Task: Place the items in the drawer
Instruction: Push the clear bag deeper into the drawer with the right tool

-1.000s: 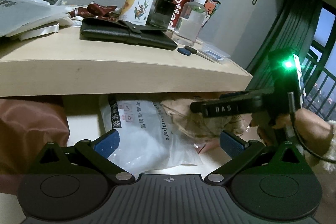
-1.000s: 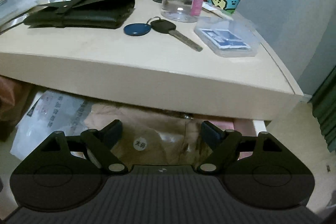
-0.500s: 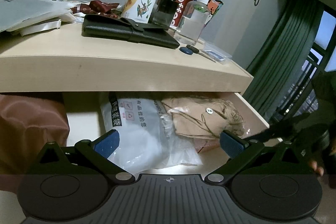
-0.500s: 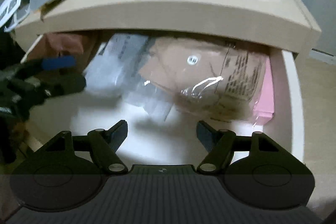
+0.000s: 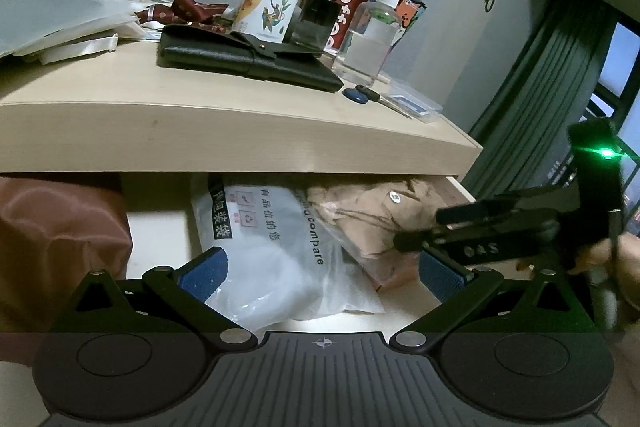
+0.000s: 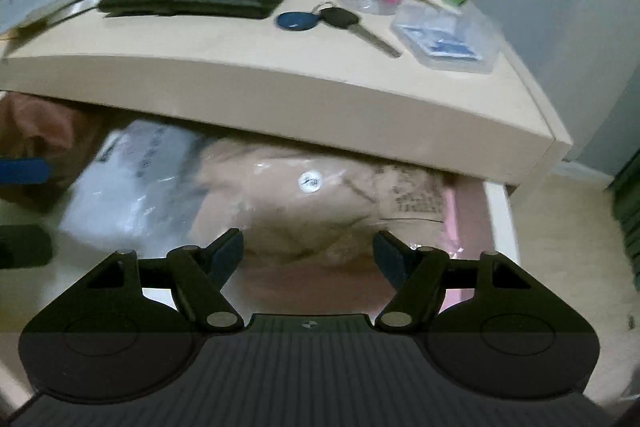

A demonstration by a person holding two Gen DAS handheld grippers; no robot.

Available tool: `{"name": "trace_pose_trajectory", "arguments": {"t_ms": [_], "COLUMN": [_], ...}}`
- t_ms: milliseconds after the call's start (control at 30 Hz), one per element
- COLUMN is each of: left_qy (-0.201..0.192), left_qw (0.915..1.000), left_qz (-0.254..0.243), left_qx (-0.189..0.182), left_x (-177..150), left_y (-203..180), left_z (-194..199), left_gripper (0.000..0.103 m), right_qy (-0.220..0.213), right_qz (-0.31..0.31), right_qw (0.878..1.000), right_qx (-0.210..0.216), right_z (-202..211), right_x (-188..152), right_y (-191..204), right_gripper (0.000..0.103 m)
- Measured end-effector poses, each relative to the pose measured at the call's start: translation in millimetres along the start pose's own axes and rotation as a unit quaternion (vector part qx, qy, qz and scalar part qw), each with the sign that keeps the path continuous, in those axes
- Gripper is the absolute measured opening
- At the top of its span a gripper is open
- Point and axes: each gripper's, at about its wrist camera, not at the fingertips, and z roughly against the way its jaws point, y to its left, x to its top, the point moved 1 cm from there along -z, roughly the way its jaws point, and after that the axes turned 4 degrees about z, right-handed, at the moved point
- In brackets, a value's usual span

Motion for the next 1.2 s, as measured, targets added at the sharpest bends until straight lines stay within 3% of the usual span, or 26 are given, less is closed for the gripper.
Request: {"name": "trace_pose_trajectory", "arguments": {"t_ms": [267,600,1000,1200], "left_qy": [0.001,0.001,0.003,0.005], "left_qw": [1.0,1.0,0.9999,1.0], "left_qz": [0.005,0.009,0.015,0.006], "left_qx": [0.001,0.002,0.005,0.003], "left_x": [0.3,0.1,0.6,0.6], "left_y": [1.5,2.6,3.9,1.5], "left_z": [0.1,0.3,-0.8,-1.1], "left_gripper": [0.103,0.103,0.103,0.103], "right_qy": [0.014,0.018,-0.015,-0.03], "right_qz": [0.018,0.021,-0.047,-0.017], "right_qw": [0.999,0.999,0.999,0.999], "right_qx": [0.043,0.026,0.008,0.005], "right_z": [15.3,-20.2,-40.5,-41.8], "right_x": [-6.0,9.0,31.9,42.6], "right_y": [4.8,23.9,18.4,32.1], "right_gripper": [0.073,0.073,0.074,0.074]}}
